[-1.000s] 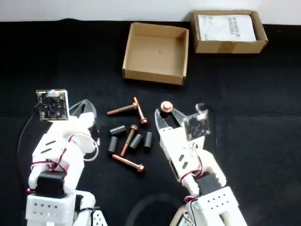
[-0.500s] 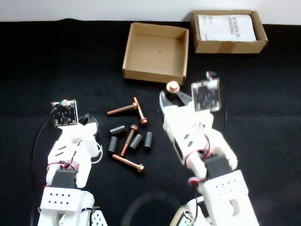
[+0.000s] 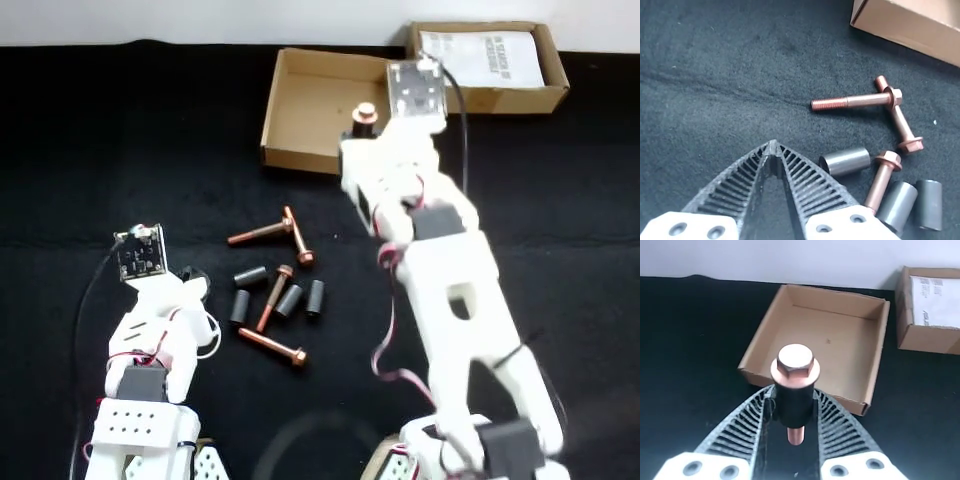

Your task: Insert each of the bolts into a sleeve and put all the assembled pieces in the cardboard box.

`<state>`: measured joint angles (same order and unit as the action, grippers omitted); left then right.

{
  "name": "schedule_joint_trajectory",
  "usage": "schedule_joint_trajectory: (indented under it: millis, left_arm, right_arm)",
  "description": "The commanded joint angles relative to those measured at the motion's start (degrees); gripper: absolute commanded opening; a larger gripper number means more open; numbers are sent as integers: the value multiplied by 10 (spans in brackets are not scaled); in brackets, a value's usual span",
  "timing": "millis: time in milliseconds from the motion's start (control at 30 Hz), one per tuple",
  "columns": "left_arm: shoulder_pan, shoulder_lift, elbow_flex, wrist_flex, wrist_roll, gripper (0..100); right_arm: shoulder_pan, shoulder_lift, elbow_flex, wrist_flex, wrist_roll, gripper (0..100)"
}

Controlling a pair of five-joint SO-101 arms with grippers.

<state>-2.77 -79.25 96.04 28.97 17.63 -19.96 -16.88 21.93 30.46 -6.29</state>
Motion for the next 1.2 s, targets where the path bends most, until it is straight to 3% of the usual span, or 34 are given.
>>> schedule_joint_trajectory:
  millis: [0,200,400,967,1167]
  left_arm:
    - [0,-8,15,-5,10,10]
    - [0,-8,15,-4,11,10]
    - [0,-8,15,13,11,10]
    - [-1,-15,15,18,11,10]
    - [0,-76,15,83,11,10]
  right_arm:
    - [26,65,-119,29,-14,8]
    - [45,206,-316,151,-46,8]
    - [63,344,-497,204,-46,8]
    - [75,688,-782,206,-25,8]
    - [73,785,-885,205,21,8]
